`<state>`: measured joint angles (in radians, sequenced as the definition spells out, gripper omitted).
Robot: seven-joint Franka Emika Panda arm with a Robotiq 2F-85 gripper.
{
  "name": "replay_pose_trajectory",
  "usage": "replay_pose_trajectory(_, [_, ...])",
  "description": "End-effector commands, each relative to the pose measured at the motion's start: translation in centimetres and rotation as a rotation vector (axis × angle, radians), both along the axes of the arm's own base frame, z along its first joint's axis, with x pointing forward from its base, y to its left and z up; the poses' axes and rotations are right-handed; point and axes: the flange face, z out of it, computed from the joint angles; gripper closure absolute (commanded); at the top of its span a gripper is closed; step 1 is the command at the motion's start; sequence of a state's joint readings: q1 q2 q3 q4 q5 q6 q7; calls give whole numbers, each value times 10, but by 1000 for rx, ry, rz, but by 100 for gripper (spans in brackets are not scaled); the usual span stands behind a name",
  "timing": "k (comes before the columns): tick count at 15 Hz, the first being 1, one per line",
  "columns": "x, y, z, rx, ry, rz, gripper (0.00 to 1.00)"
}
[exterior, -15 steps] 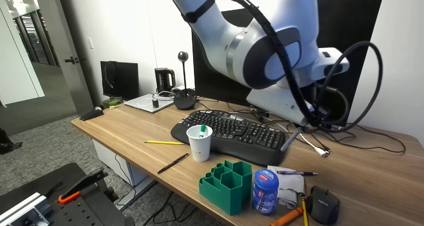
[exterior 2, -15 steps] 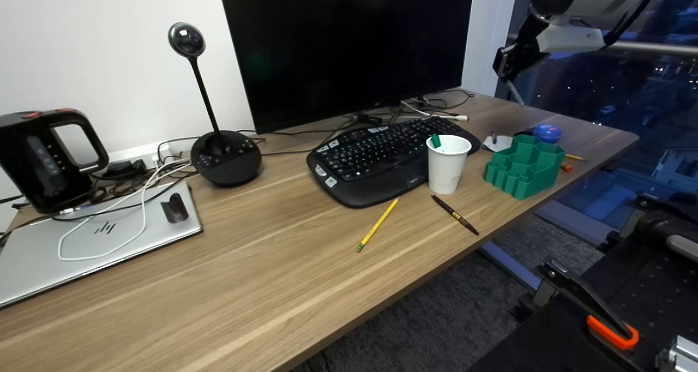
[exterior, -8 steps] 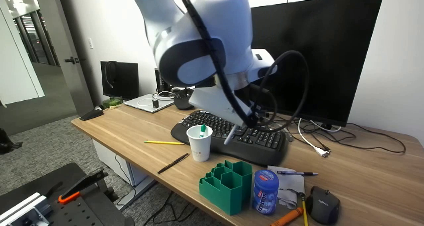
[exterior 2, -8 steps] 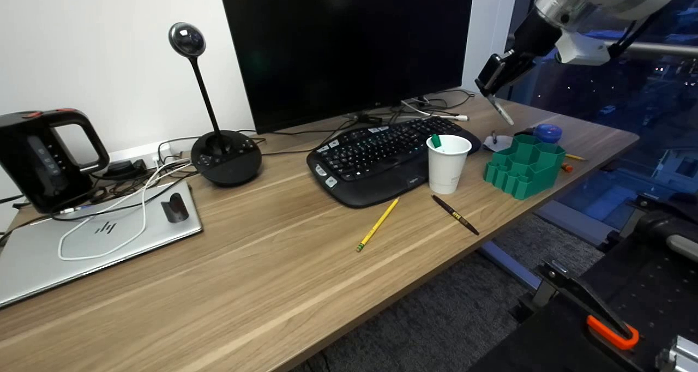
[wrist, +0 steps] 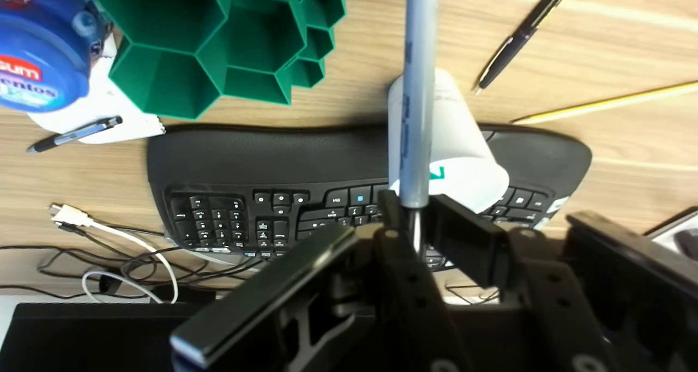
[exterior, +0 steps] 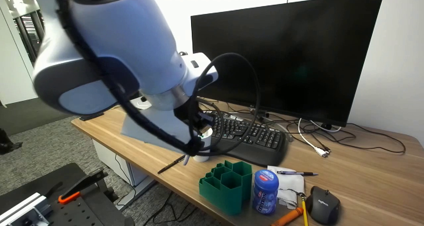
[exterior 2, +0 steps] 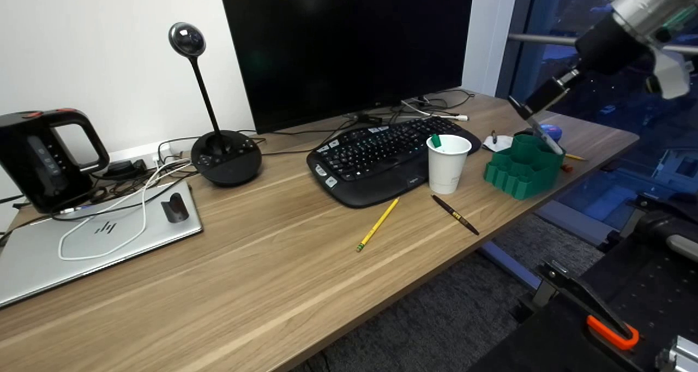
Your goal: Put the pen in the green purse
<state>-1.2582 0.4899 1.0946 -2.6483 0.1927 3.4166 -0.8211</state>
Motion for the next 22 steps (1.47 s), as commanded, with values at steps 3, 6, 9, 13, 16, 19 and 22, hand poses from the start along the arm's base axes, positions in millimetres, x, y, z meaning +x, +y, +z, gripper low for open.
replay_pose_trajectory(3, [-44, -28, 9, 36, -166, 0, 95])
replay_pose_trajectory(6, [-41, -38, 22, 110, -235, -36, 95])
replay_pose_trajectory(9, [-38, -43, 27, 176, -304, -63, 95])
replay_pose_trajectory(13, [-33, -63, 18, 123, -385, -52, 95])
replay_pose_trajectory(16, [-19, -85, 7, 77, -389, -59, 95])
replay_pose_trajectory(19, [-6, -101, 0, 52, -391, -76, 95])
replay_pose_trajectory(22, [4, -106, -13, 20, -382, -99, 95])
